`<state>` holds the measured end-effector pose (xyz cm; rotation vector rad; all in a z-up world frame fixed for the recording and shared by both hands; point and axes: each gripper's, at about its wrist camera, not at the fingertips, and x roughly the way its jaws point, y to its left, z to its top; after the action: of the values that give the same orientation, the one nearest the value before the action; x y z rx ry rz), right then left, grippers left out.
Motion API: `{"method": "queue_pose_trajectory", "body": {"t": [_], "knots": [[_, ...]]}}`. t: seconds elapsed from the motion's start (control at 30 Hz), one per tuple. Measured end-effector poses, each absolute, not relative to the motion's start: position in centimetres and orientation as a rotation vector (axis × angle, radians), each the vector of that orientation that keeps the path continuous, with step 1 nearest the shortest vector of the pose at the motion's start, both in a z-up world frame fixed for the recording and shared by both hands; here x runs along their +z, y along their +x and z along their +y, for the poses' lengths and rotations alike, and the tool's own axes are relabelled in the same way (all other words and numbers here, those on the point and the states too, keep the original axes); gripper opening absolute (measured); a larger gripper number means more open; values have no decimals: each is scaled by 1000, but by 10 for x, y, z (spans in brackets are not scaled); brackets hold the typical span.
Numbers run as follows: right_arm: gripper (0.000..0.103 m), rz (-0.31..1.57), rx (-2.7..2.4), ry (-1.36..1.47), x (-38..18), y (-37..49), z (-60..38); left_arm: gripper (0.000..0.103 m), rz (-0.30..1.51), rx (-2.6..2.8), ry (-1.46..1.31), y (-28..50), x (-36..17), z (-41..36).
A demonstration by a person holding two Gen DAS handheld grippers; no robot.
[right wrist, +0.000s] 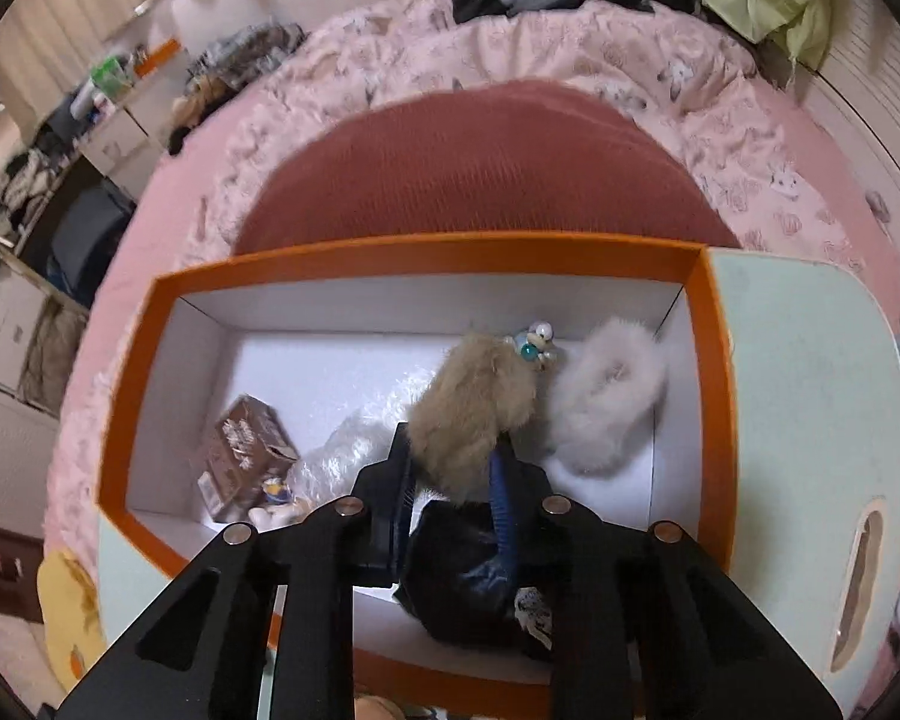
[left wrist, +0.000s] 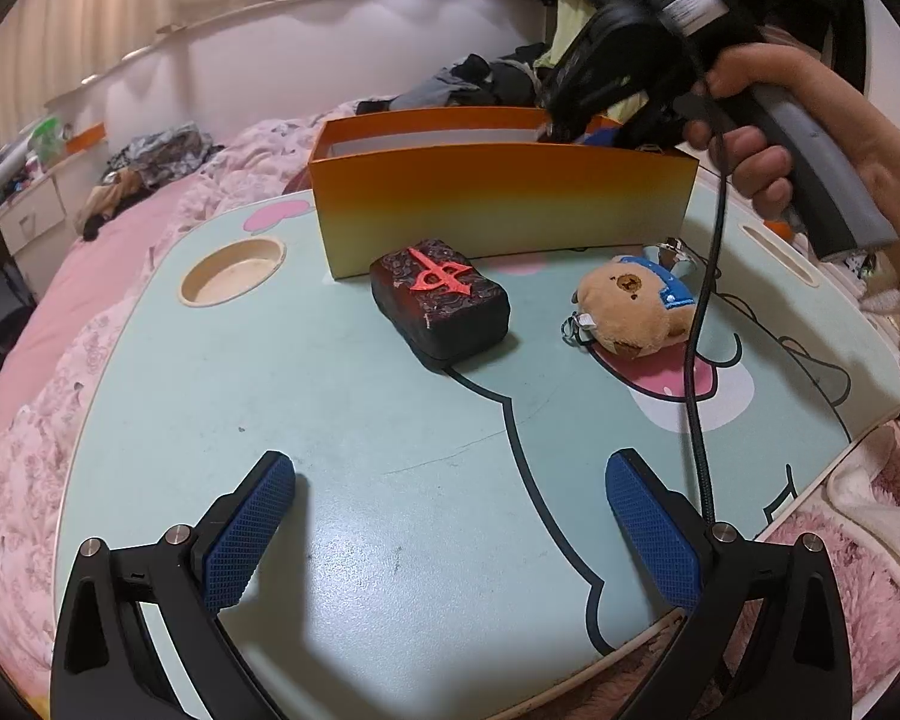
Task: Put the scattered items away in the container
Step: 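Reach into the orange box and grasp the brown fur ball with the right gripper, then lower the fur ball onto the table and open the right gripper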
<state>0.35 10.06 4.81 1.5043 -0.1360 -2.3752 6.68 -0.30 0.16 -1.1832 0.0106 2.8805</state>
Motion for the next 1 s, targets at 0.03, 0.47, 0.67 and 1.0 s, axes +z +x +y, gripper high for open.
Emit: {"method": "queue_pose_trajectory", "body": {"t": [0.03,0.47,0.67,1.0], "knots": [[24,-169,-2382,1441,57,10,104,103,11,2881,-1183,67,2,-3],[24,-348,-2360,1095,96,149,173,103,11,2880,-1185,67,1,-3],[24,-456,-2310,1275,30,166,193,103,12,2879,-1184,67,1,-3],[30,-512,-2299,1245,13,151,183,103,11,2878,-1184,67,1,-3]]}}
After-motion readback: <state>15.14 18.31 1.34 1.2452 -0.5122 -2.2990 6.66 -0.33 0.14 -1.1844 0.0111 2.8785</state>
